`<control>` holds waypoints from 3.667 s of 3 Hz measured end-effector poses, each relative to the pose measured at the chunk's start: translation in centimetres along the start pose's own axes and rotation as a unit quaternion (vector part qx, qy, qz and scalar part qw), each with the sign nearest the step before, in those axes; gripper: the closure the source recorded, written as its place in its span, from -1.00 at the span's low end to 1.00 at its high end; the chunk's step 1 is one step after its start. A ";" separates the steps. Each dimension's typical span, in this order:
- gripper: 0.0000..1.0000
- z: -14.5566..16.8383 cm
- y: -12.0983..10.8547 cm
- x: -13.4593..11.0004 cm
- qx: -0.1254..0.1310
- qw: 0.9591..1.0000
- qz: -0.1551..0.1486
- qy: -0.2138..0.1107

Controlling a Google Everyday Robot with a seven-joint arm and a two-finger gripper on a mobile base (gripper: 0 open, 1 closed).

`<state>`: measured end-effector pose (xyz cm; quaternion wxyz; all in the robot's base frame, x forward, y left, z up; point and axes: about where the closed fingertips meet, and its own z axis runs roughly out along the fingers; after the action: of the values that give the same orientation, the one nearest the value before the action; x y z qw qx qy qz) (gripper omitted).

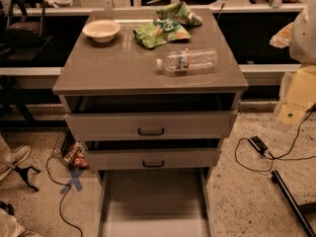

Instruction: Place water bottle into bottom drawer

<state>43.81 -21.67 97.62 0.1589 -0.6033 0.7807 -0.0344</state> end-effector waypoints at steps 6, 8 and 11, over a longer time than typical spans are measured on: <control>-1.00 12.7 -19.9 -11.8 0.056 0.995 -0.066 -0.050; -1.00 14.4 -20.1 -12.0 0.055 0.995 -0.075 -0.026; -1.00 21.5 -21.3 -12.9 0.009 0.996 -0.088 0.014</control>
Offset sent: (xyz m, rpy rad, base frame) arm 0.1026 0.0137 0.0098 0.0994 -0.1579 0.0937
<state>72.75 -12.14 85.20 0.1497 -0.6680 0.7262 -0.0637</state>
